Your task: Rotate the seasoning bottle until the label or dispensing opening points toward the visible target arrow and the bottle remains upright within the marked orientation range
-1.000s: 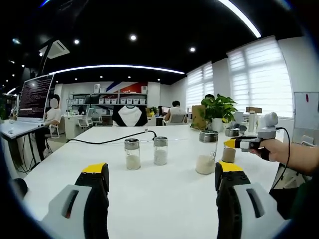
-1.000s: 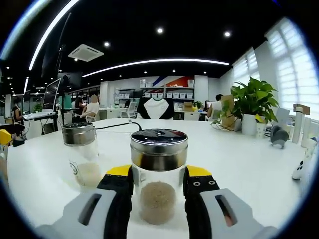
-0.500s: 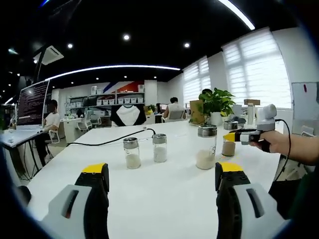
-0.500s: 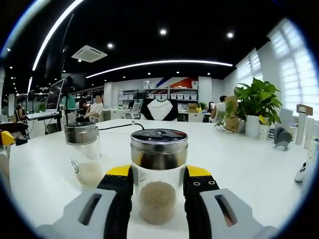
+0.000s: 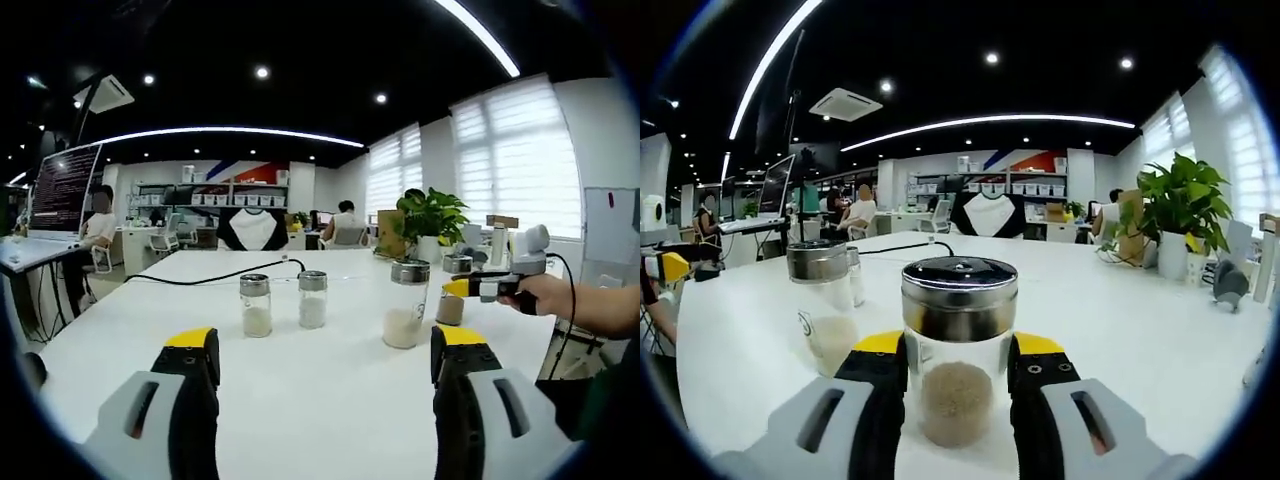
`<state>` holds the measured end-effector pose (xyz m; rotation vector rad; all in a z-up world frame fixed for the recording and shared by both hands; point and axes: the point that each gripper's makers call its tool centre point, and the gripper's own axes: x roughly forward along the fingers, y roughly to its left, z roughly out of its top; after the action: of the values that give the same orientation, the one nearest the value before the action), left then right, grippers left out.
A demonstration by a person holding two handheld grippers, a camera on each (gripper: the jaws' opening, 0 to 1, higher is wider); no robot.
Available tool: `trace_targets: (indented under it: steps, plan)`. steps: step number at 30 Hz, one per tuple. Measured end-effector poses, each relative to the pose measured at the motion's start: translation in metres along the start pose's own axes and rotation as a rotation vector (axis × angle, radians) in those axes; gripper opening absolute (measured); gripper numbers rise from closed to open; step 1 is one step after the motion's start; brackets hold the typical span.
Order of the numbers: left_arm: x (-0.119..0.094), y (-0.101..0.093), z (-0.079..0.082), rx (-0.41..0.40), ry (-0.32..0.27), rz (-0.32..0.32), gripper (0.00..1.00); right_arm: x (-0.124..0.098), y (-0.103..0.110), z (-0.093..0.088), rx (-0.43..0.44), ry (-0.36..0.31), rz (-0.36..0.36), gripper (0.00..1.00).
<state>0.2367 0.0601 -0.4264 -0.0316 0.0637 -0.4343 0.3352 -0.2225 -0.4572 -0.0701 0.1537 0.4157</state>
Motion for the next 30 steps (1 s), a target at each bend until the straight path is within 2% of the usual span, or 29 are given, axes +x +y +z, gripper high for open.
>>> trace_targets:
  steps: [5,14,22,27,30]
  plan:
    - [-0.0017,0.0015,0.0022,-0.005,-0.017,0.006,0.98,-0.0007,0.0011,-0.0006,-0.003,-0.002,0.056,0.38]
    - [-0.0014,0.0035,0.001,-0.004,-0.008,0.014,0.98,-0.0007,0.0029,-0.0014,-0.013,0.0,0.15,0.38]
    - [-0.0026,0.0033,0.0014,-0.003,-0.002,0.013,0.99,-0.0015,0.0065,-0.002,-0.023,-0.006,0.263,0.38]
    - [-0.0018,0.0045,-0.0051,0.039,0.034,0.024,1.0,-0.0035,0.0077,-0.0024,-0.02,-0.017,0.322,0.38]
    - [-0.0022,0.0032,-0.0045,0.018,0.027,0.017,1.0,-0.0046,0.0085,-0.0026,-0.019,-0.024,0.343,0.38]
